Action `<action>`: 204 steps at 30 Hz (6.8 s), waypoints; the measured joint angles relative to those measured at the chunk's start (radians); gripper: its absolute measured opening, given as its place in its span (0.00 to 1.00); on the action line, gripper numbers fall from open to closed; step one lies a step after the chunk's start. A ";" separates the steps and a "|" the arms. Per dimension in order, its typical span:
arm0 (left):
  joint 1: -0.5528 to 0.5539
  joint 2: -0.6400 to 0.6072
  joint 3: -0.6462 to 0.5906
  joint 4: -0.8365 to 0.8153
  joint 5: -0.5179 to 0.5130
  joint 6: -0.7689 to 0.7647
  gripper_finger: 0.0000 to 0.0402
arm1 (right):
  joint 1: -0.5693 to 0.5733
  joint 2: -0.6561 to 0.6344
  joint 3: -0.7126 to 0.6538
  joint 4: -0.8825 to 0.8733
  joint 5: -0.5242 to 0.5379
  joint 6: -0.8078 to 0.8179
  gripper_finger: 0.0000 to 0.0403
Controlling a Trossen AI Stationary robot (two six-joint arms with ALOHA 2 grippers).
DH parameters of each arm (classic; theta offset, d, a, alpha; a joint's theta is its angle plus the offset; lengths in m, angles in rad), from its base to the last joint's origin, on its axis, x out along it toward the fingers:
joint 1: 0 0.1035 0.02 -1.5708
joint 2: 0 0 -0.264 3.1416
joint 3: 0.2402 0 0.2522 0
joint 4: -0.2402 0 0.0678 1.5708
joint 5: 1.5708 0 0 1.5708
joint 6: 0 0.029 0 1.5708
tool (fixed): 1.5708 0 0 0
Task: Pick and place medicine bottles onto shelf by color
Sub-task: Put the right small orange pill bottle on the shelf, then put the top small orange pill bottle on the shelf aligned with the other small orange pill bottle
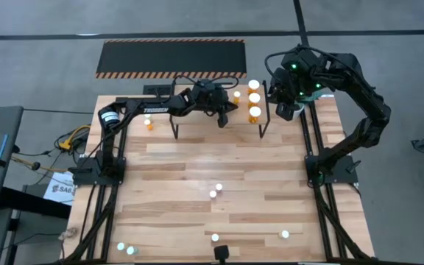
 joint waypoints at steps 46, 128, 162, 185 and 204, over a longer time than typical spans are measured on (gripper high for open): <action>0.083 0.064 0.048 0.027 -0.018 0.048 0.00 | -0.001 0.000 0.000 0.000 0.000 0.003 0.29; -0.098 -0.674 0.049 -1.273 -0.255 0.047 0.00 | 0.180 0.000 0.000 0.064 0.002 0.295 0.29; 0.178 -0.687 -0.447 -1.409 -0.509 -0.564 0.66 | 0.769 -0.066 -0.216 0.017 0.379 0.703 0.29; 0.477 -0.605 -0.452 -1.137 -0.366 -0.563 0.78 | 0.758 -0.212 -0.215 0.008 0.369 0.673 0.29; 0.475 -0.606 -0.584 -0.995 -0.322 -0.629 0.68 | 0.708 -0.190 -0.215 0.008 0.366 0.614 0.29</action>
